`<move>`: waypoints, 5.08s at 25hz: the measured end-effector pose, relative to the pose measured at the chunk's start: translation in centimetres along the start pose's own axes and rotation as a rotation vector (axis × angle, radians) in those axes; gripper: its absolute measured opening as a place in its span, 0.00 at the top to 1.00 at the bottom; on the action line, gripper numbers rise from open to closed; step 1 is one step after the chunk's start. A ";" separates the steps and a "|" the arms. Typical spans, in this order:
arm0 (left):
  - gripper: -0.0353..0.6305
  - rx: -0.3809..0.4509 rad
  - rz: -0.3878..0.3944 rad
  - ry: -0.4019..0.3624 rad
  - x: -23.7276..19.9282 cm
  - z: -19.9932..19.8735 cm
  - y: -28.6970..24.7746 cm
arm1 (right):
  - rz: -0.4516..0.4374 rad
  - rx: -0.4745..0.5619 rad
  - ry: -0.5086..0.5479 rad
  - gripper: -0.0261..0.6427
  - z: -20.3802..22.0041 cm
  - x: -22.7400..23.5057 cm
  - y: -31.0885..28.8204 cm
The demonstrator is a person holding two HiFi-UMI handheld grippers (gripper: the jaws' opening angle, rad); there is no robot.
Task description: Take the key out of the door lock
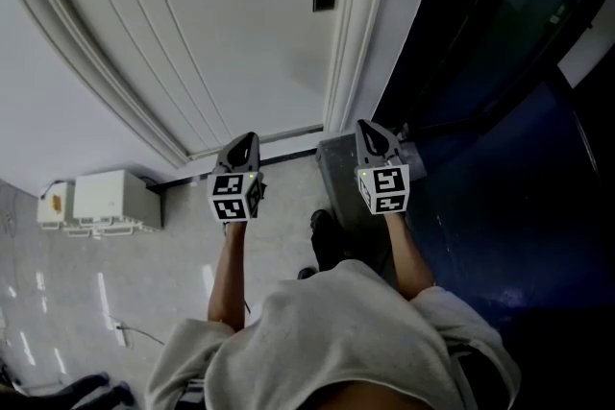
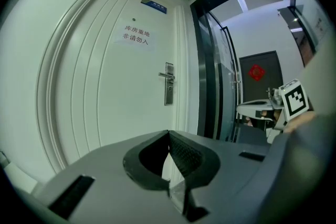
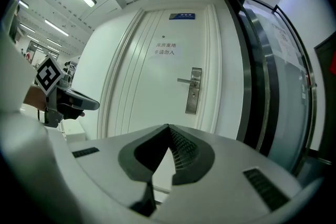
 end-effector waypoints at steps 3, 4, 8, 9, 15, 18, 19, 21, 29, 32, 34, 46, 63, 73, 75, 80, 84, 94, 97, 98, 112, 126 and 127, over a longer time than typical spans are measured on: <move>0.92 -0.004 0.003 0.001 0.0 -0.2 -1.0 | -0.008 -0.006 -0.001 0.93 0.2 0.4 -0.7; 0.92 -0.002 0.006 0.000 0.1 -0.3 -1.4 | -0.009 -0.010 -0.001 0.93 0.3 0.6 -1.0; 0.92 -0.003 0.010 -0.008 0.1 -0.2 -2.8 | -0.007 0.003 0.003 0.93 0.9 1.4 -2.3; 0.92 -0.006 0.008 -0.009 0.0 -0.1 -3.3 | -0.006 0.006 0.002 0.93 1.1 1.6 -2.8; 0.92 -0.015 0.001 -0.014 -0.9 -1.2 -8.1 | -0.010 -0.007 -0.017 0.93 1.7 4.2 -7.1; 0.92 -0.010 -0.005 -0.015 -1.5 -2.1 -11.5 | -0.019 -0.001 -0.014 0.93 1.9 6.0 -10.3; 0.92 -0.010 -0.008 -0.015 -1.6 -2.5 -12.7 | -0.024 -0.001 -0.013 0.93 1.9 6.6 -11.4; 0.92 -0.012 -0.011 -0.015 -1.9 -3.1 -15.0 | -0.032 0.001 -0.009 0.93 1.9 8.0 -13.5; 0.92 -0.004 -0.036 -0.016 -3.1 -6.6 -24.8 | -0.058 0.020 -0.013 0.93 1.6 14.1 -22.7; 0.92 0.004 -0.052 -0.020 -3.4 -7.7 -27.7 | -0.073 0.028 -0.018 0.93 1.7 15.9 -25.6; 0.92 0.005 -0.064 -0.019 -3.6 -8.2 -29.3 | -0.084 0.035 -0.020 0.93 1.7 16.9 -27.2; 0.92 -0.020 -0.114 -0.021 -4.4 -8.8 -35.2 | -0.153 0.028 -0.046 0.93 3.7 19.6 -33.8; 0.92 -0.031 -0.091 -0.013 -8.2 -8.9 -33.9 | -0.145 -0.014 -0.024 0.93 2.8 16.0 -34.9; 0.92 0.002 -0.064 -0.022 -9.4 -10.0 -32.6 | -0.094 0.057 0.164 0.93 -2.0 16.2 -35.5; 0.92 0.006 -0.066 -0.018 -9.6 -10.1 -32.4 | -0.080 0.066 0.225 0.93 -3.0 16.4 -35.6; 0.92 0.012 -0.059 -0.014 -9.7 -9.9 -32.2 | -0.055 0.065 0.417 0.93 -5.2 17.1 -35.8; 0.92 0.009 -0.049 -0.011 -9.4 -9.9 -32.2 | -0.015 0.059 0.659 0.93 -6.3 16.9 -36.1; 0.92 0.014 -0.050 -0.012 -9.4 -9.9 -31.6 | 0.059 0.042 1.250 0.93 -6.6 14.7 -36.7; 0.92 0.015 -0.054 -0.013 -9.6 -9.9 -31.3 | 0.071 0.044 1.290 0.93 -6.9 14.6 -36.8; 0.92 0.015 -0.054 -0.014 -9.7 -9.9 -31.3 | 0.074 0.045 1.290 0.93 -7.0 14.7 -36.9; 0.92 0.003 -0.057 -0.019 -10.2 -9.6 -31.1 | 0.089 0.016 1.316 0.75 -7.4 14.7 -38.8; 0.92 0.011 -0.069 -0.011 -10.8 -9.9 -31.0 | 0.131 0.048 1.363 0.91 -7.7 14.6 -40.7; 0.92 0.010 -0.069 -0.009 -10.7 -9.9 -31.1 | 0.133 0.049 1.363 0.91 -7.7 14.6 -40.7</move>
Point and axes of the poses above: the fingertips, and each gripper's own axes: y backward along the fingers, x to its right, z out of its underside, the point moved 10 cm from there along y, backward along the fingers, and after that the axes turned 5 degrees about y, right-handed, at the moved point
